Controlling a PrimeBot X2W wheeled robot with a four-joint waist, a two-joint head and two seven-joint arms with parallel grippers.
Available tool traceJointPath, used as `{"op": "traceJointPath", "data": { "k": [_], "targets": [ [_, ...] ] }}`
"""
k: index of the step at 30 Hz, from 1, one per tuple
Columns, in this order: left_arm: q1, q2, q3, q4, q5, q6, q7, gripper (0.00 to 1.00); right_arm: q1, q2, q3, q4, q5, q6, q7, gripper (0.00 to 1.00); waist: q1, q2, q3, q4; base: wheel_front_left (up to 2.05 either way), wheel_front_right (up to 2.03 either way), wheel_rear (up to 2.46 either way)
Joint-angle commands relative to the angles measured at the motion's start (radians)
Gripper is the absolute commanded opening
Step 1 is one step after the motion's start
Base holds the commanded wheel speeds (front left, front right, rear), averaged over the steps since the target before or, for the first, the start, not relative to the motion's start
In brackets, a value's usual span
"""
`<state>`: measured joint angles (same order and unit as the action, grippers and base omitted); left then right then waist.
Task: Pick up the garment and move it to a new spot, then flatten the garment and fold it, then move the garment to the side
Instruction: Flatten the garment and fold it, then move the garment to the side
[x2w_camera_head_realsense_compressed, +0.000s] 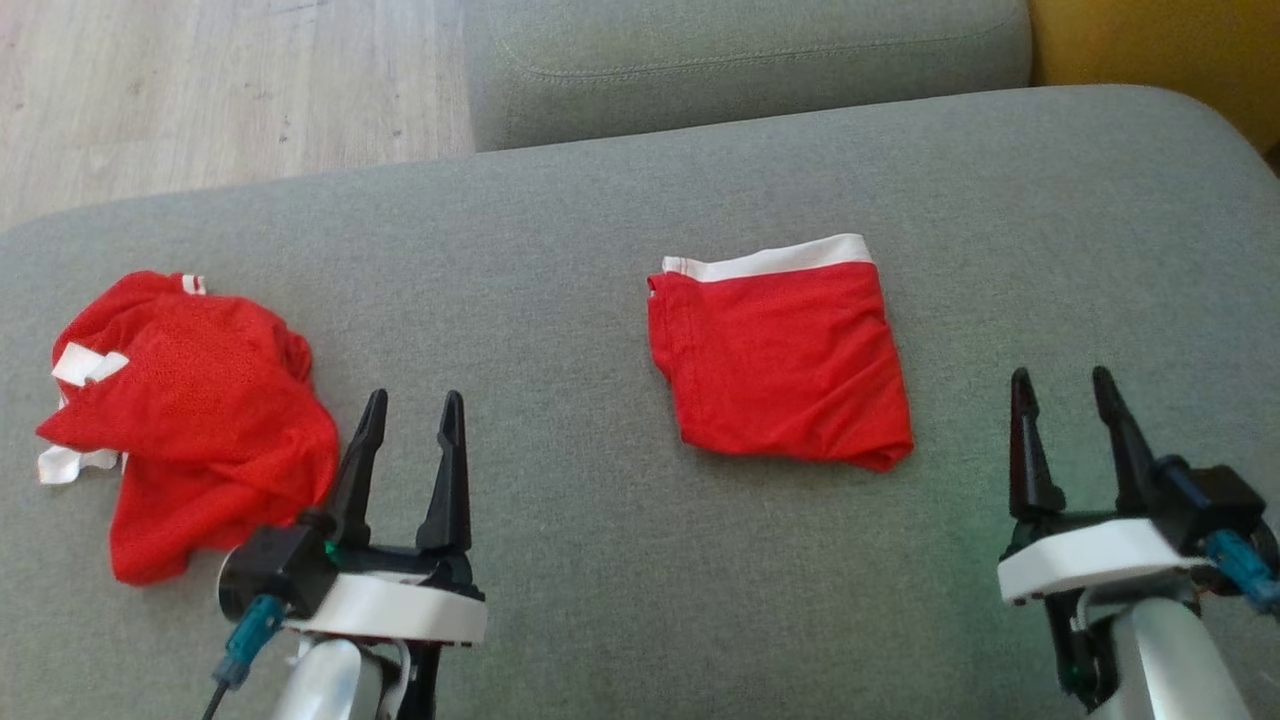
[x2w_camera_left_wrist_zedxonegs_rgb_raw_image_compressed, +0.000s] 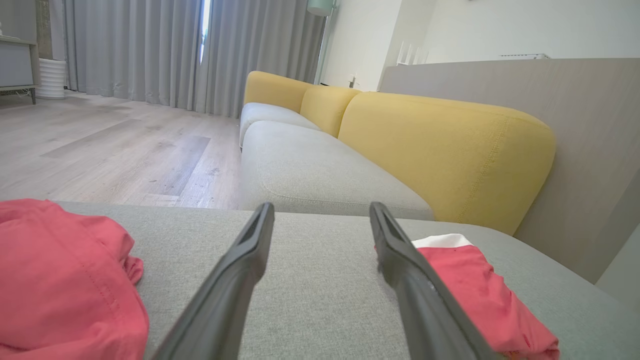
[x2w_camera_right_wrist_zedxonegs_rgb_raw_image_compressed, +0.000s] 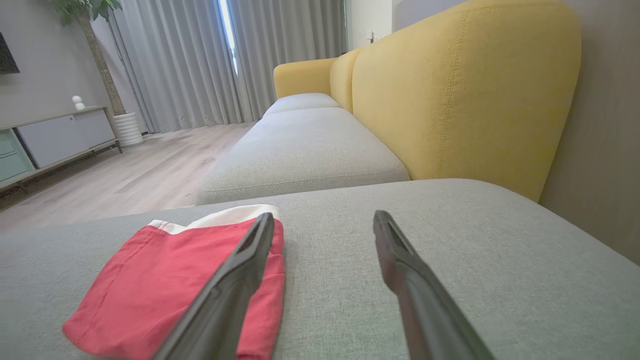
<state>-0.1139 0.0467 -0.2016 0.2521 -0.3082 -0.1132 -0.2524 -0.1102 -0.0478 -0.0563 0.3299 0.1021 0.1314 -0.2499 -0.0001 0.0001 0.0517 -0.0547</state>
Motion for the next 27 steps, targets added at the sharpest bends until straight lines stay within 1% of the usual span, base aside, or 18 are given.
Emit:
{"op": "traceJointPath", "data": {
  "k": [1,17,23,27],
  "targets": [
    [-0.022,0.004,0.036,-0.03,0.005,0.001,-0.009,1.0,-0.028,-0.003,0.031,-0.041,0.006,-0.001,-0.012,1.0,0.0001,-0.0001,0.0,-0.001,0.0,0.0,0.0],
    [-0.028,0.004,0.03,-0.031,0.005,0.002,-0.009,1.0,-0.03,-0.002,0.033,-0.05,0.013,-0.001,-0.012,1.0,0.0001,-0.0001,0.016,0.021,0.0,0.0,0.0],
    [-0.049,0.004,0.019,-0.035,0.007,0.002,-0.009,1.0,-0.073,-0.002,0.037,-0.007,-0.013,-0.001,0.012,1.0,0.0001,-0.0001,0.056,0.036,0.0,0.0,0.0],
    [-0.071,0.004,0.006,-0.033,0.006,0.001,-0.009,1.0,-0.133,-0.002,0.053,0.052,0.005,-0.001,0.07,1.0,0.0001,-0.0001,0.095,0.055,0.0,0.0,0.0]
  ]
}}
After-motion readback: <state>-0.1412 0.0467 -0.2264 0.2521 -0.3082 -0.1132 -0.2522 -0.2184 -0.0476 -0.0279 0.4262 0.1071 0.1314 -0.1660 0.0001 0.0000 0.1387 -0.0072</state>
